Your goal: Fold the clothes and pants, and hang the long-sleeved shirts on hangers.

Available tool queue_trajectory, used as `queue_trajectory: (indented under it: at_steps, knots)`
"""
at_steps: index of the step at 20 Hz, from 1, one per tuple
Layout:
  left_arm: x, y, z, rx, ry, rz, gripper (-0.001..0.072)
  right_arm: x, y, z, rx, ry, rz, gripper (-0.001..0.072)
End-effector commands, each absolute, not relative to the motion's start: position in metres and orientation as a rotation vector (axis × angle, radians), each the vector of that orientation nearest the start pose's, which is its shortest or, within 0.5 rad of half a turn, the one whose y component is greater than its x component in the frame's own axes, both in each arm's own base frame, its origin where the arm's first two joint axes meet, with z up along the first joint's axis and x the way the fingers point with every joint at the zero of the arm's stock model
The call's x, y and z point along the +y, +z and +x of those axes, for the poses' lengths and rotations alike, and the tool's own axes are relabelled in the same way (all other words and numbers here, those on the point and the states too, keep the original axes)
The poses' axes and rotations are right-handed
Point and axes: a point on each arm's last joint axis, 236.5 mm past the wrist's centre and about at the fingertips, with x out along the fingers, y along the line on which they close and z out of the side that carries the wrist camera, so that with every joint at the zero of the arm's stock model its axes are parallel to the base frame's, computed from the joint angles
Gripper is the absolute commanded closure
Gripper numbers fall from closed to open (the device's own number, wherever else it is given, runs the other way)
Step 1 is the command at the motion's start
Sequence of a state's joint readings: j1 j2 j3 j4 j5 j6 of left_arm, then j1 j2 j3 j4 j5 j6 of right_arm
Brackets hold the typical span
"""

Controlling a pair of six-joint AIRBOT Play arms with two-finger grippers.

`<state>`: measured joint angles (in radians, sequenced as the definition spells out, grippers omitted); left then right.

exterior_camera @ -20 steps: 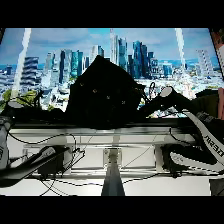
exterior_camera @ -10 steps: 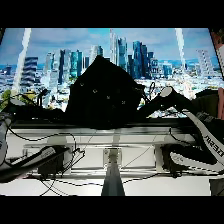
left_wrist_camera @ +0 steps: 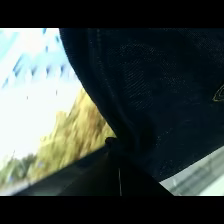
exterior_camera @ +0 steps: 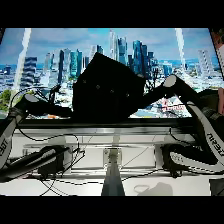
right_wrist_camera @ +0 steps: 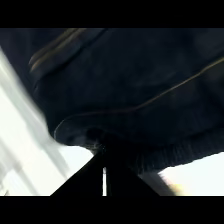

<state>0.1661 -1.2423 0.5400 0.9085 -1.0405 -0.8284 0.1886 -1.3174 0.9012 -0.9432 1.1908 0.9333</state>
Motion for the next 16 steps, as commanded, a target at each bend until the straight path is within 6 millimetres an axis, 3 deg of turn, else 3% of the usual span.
queue_trajectory:
  at_steps: [1,3,5,10,12,13,14,15,16]
  knots:
    - [-0.116,-0.101,0.295,1.278,-0.505,-0.305,0.0693,0.142,-0.003,0.355,1.234,0.677,0.034,0.0684]
    - [-0.126,-0.085,0.320,1.214,-0.480,-0.309,0.0693,0.113,0.019,0.379,1.180,0.605,0.079,0.0684]
    - [-0.140,-0.080,0.322,1.209,-0.493,-0.305,0.0693,0.097,0.014,0.367,1.239,0.595,0.121,0.0684]
    - [-0.176,-0.092,0.290,1.270,-0.604,-0.196,0.0693,0.100,-0.050,0.243,1.622,0.779,0.203,0.0685]
    - [-0.183,-0.093,0.283,1.281,-0.630,-0.175,0.0693,0.110,-0.075,0.215,1.677,0.766,0.297,0.0681]
    - [-0.184,-0.093,0.282,1.283,-0.636,-0.171,0.0693,0.116,-0.085,0.213,1.670,0.725,0.363,0.0580]
    - [-0.185,-0.093,0.282,1.283,-0.638,-0.169,0.0693,0.122,-0.091,0.218,1.650,0.673,0.432,0.0328]
    - [-0.185,-0.093,0.282,1.283,-0.639,-0.169,0.0693,0.125,-0.093,0.225,1.629,0.631,0.486,0.0173]
    - [-0.185,-0.093,0.282,1.283,-0.639,-0.169,0.0693,0.128,-0.092,0.234,1.607,0.588,0.541,0.0146]
